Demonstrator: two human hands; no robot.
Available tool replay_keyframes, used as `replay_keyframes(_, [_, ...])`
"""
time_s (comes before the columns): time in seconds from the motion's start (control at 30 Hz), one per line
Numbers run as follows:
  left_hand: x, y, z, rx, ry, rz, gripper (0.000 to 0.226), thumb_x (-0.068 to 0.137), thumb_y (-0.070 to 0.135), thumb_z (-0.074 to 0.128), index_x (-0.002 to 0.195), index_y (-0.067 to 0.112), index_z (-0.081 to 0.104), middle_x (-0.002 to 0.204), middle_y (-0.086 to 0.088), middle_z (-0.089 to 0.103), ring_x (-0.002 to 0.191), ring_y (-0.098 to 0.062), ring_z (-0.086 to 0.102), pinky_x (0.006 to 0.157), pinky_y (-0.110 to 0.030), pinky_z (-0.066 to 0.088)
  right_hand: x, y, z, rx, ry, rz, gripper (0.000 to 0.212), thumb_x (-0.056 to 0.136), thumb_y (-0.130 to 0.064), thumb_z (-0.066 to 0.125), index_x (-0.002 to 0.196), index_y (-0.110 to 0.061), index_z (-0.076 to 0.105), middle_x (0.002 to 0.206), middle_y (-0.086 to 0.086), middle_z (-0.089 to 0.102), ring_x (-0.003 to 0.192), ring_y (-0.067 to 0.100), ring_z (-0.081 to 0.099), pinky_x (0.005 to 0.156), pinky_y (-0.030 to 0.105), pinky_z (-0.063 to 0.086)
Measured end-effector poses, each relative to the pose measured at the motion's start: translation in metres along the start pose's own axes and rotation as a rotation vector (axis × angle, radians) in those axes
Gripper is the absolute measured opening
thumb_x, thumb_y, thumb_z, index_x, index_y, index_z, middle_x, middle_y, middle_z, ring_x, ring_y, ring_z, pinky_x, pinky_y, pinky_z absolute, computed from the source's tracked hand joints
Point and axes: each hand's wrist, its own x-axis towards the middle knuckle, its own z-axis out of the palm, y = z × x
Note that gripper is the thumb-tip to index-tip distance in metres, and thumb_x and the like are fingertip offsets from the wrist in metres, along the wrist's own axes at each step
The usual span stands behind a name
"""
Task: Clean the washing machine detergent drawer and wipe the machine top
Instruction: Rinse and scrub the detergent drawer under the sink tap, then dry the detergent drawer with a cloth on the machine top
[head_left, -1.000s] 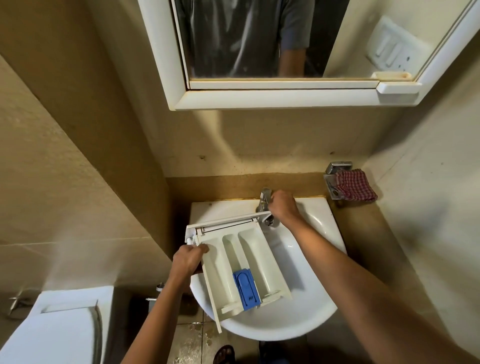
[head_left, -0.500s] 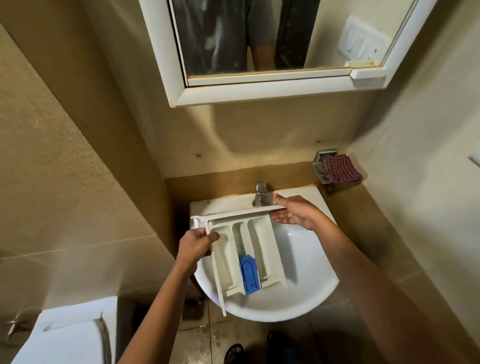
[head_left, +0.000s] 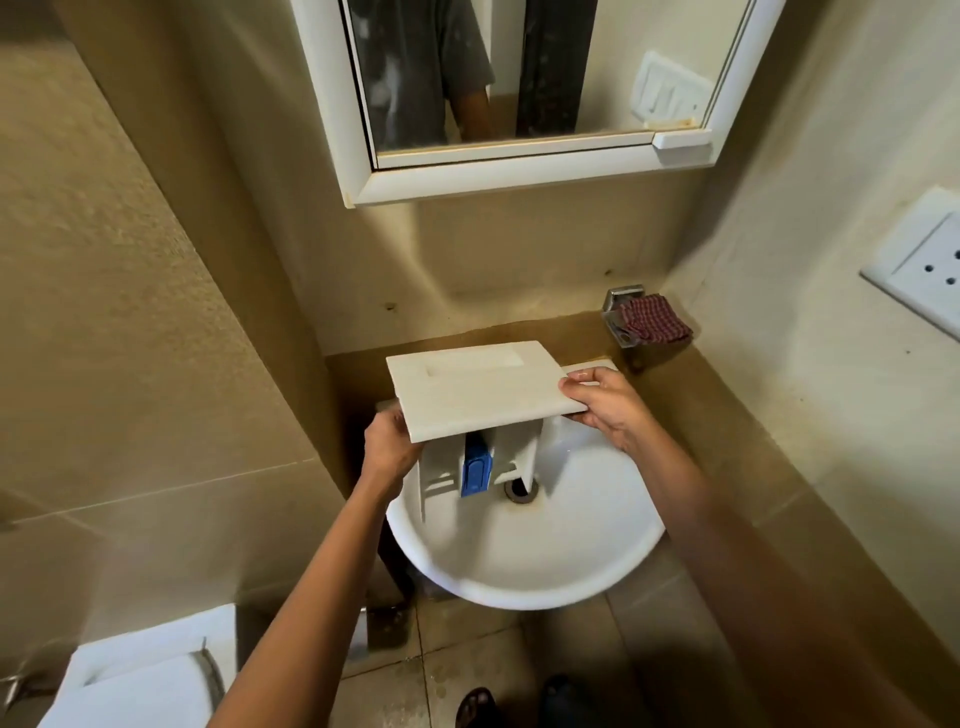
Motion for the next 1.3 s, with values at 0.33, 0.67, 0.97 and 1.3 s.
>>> replay_keyframes(0.33, [-0.016,0.019,0.01,0.0,0.045,0.064,0.022,0.082,0.002,0.069,0.096,0.019,0.072,0.094,0.001,0.072,0.093,-0.018,0.066,0.085,-0.042,0.057,-0.017,0.003,-0.022,0.078,-0.035,-0.138,0.015,0.088,-0.003,0.063,0.093,-0.014,0.054,0.112,0.01,0.058,0.098,0.02,0.062,0.074,0.031,0.055])
replay_keyframes(0.67, [-0.043,0.022,0.043,-0.076,0.167,-0.087,0.01,0.087,0.0,0.064,0.095,0.007,0.067,0.099,-0.008,0.066,0.089,-0.02,0.059,0.07,-0.031,0.051,-0.02,0.016,-0.043,0.025,-0.05,-0.082,0.018,0.089,-0.005,0.062,0.104,-0.007,0.051,0.104,0.006,0.059,0.092,0.017,0.061,0.082,0.036,0.055])
replay_keyframes(0.97, [-0.045,0.011,0.07,-0.347,0.187,-0.24,0.025,0.084,-0.002,0.07,0.106,0.004,0.06,0.101,-0.011,0.061,0.077,-0.023,0.058,0.078,-0.039,0.046,0.017,-0.012,-0.061,-0.24,0.005,-0.2,0.004,0.09,-0.014,0.062,0.089,-0.017,0.065,0.097,0.006,0.066,0.088,0.019,0.062,0.076,0.033,0.056])
replay_keyframes(1.3, [-0.016,0.01,0.081,-0.34,0.179,-0.28,0.017,0.083,0.003,0.073,0.079,0.015,0.06,0.097,-0.011,0.063,0.088,-0.028,0.057,0.087,-0.043,0.05,0.073,-0.041,-0.108,-0.92,0.297,-0.449,0.038,0.085,-0.006,0.065,0.122,-0.014,0.062,0.124,0.012,0.062,0.11,0.028,0.059,0.097,0.032,0.046])
